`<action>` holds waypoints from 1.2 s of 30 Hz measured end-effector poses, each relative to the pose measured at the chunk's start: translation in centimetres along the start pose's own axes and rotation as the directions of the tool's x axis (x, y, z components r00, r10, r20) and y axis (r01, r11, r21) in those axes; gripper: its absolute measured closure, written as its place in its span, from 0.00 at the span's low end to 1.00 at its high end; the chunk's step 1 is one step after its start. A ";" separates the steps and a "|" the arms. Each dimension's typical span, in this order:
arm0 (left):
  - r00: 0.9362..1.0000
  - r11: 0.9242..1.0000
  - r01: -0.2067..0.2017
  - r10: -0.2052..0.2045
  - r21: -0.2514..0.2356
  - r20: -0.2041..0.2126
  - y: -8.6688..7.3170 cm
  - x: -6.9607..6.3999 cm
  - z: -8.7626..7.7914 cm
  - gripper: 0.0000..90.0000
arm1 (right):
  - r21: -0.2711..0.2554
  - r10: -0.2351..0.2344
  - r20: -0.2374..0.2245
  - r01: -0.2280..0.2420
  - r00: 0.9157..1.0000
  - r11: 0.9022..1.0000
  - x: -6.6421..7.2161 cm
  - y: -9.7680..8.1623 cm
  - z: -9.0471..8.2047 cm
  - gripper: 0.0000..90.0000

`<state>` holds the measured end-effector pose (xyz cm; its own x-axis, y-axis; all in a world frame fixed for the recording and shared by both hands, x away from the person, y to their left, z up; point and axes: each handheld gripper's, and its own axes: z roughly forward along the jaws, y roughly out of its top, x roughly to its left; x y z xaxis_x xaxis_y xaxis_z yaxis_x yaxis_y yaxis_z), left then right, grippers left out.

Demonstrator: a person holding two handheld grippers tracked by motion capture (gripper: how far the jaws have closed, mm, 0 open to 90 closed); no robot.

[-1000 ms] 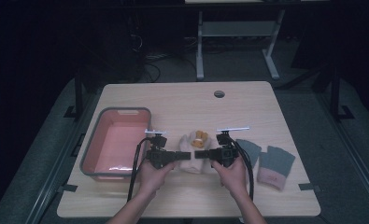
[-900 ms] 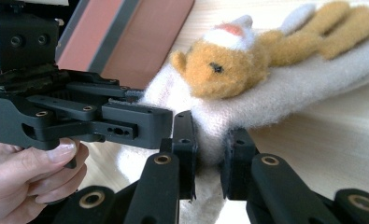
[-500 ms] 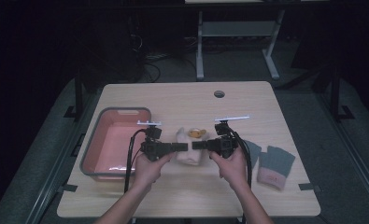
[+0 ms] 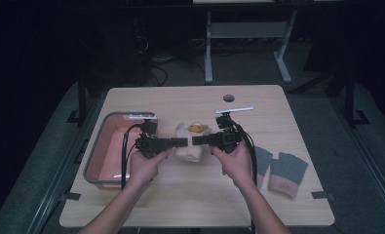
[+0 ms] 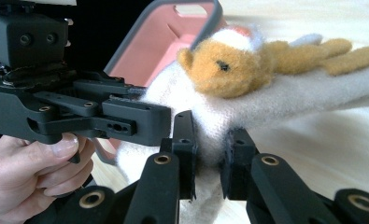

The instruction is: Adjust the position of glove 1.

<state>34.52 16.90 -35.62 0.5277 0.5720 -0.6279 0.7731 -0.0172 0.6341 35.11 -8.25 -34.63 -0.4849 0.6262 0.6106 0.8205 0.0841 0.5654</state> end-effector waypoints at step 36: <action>0.998 0.996 -0.010 0.004 -0.090 -0.066 4.4 1.4 -7.8 0.77 | 0.026 -0.092 -0.078 0.094 0.993 0.995 5.6 7.1 3.7 0.87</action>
<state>35.91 23.99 -30.19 0.5066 0.6251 -0.5938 0.7326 0.0510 0.6788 39.37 -1.28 -29.29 -0.5805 0.5534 0.5973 0.7788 0.1631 0.6058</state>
